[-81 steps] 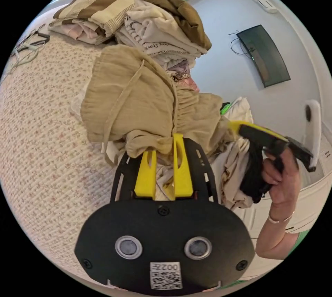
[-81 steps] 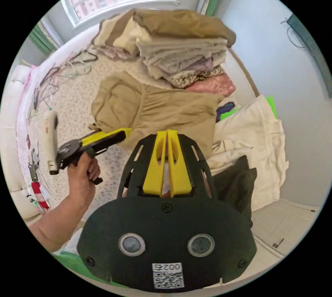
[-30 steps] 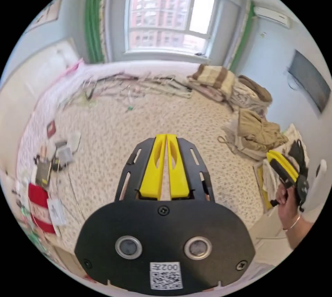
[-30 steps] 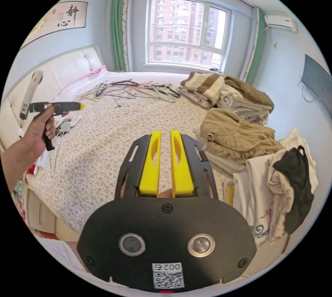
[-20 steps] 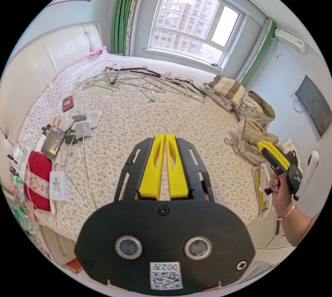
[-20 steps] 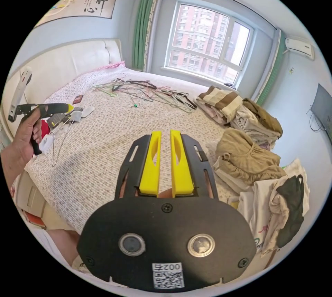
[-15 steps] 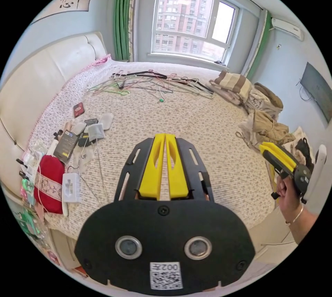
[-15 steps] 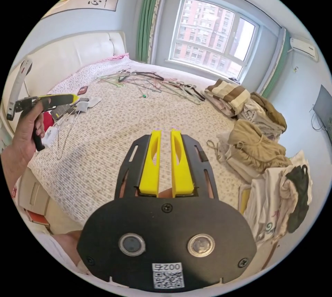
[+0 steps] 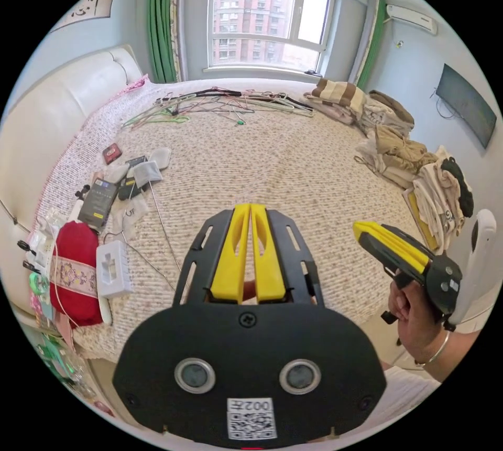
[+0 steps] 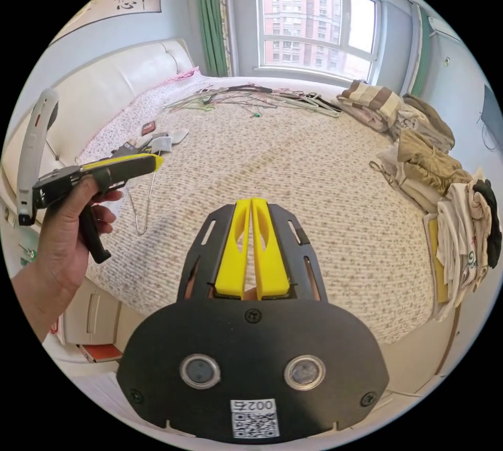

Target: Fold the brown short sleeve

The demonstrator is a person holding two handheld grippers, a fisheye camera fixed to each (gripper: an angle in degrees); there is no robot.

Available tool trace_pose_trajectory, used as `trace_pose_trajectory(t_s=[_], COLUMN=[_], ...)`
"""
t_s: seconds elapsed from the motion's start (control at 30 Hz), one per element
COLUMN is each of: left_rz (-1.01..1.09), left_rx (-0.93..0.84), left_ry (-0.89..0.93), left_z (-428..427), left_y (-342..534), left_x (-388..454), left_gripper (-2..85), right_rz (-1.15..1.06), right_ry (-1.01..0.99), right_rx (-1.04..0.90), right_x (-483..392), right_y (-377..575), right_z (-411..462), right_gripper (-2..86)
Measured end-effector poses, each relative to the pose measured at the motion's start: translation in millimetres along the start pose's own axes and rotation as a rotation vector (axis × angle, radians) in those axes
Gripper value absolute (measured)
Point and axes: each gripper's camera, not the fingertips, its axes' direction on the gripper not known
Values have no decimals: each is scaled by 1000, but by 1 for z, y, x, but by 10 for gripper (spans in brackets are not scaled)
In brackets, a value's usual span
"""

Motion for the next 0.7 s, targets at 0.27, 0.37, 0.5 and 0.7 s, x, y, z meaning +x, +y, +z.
trace_pose_trajectory(t_s=[0.27, 0.37, 0.5, 0.7], left_rz=[-130, -168, -214, -256], left_rx=[23, 24, 65, 99], left_ry=[-5, -7, 20, 93], left_z=[65, 100, 135, 166], left_y=[42, 56, 77, 96], left_x=[-27, -29, -35, -61], left_gripper=[-9, -9, -9, -9], right_rz=[-58, -21, 46, 104], right_ry=[69, 161, 277, 235], right_rx=[7, 47, 107, 211], right_x=[-10, 2, 13, 5], right_y=[47, 63, 89, 129], right_z=[38, 50, 56, 52], right_gripper=[-10, -9, -9, -8])
